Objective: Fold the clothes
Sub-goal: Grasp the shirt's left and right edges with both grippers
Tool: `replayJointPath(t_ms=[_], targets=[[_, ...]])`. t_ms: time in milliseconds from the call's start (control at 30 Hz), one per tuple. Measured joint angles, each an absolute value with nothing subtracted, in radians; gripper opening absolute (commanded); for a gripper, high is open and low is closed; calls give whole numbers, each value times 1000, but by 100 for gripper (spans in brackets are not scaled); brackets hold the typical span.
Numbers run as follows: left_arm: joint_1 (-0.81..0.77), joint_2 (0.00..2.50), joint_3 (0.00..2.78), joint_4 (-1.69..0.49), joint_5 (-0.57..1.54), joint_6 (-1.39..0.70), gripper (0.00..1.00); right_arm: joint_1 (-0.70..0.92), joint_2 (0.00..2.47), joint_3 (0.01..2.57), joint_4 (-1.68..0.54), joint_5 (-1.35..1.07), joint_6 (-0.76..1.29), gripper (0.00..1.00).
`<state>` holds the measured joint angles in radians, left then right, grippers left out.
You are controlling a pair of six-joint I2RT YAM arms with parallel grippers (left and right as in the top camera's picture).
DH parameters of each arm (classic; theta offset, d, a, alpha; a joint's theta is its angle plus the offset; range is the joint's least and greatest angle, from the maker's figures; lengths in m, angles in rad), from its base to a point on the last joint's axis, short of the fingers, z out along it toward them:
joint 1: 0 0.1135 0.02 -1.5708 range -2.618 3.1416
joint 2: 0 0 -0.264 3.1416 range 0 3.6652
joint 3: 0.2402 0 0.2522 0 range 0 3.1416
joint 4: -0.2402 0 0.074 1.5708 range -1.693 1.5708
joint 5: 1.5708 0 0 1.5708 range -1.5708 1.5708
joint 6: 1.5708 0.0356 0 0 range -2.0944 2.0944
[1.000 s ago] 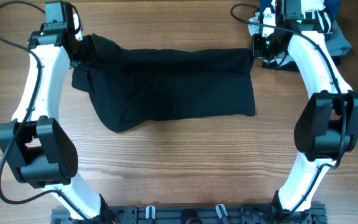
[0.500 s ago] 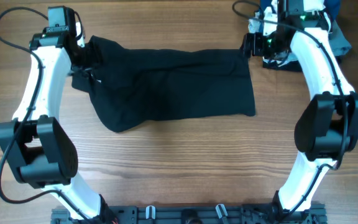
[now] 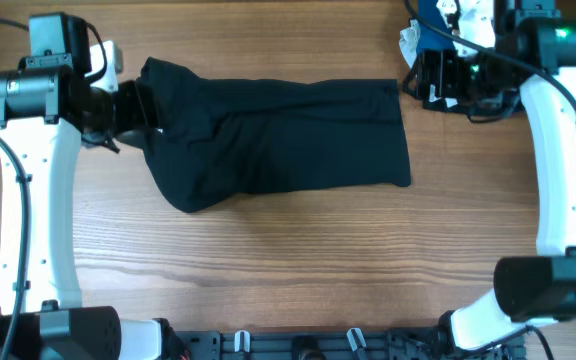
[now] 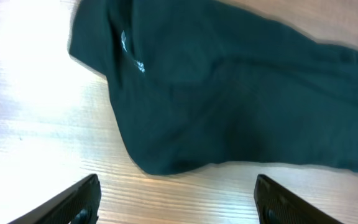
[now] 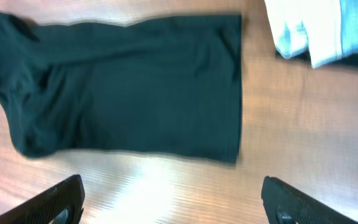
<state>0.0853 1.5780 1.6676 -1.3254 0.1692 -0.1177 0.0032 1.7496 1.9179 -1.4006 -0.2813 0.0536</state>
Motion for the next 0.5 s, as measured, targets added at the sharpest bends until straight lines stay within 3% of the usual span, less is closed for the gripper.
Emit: replayJointPath(t_ms=[267, 500], targets=[[77, 1582, 1524, -1398, 205, -193, 79, 3, 1728, 1865, -1491, -212, 116, 92], [-14, 1586, 1193, -1192, 213, -312, 42, 12, 1717, 1646, -1346, -197, 158, 90]])
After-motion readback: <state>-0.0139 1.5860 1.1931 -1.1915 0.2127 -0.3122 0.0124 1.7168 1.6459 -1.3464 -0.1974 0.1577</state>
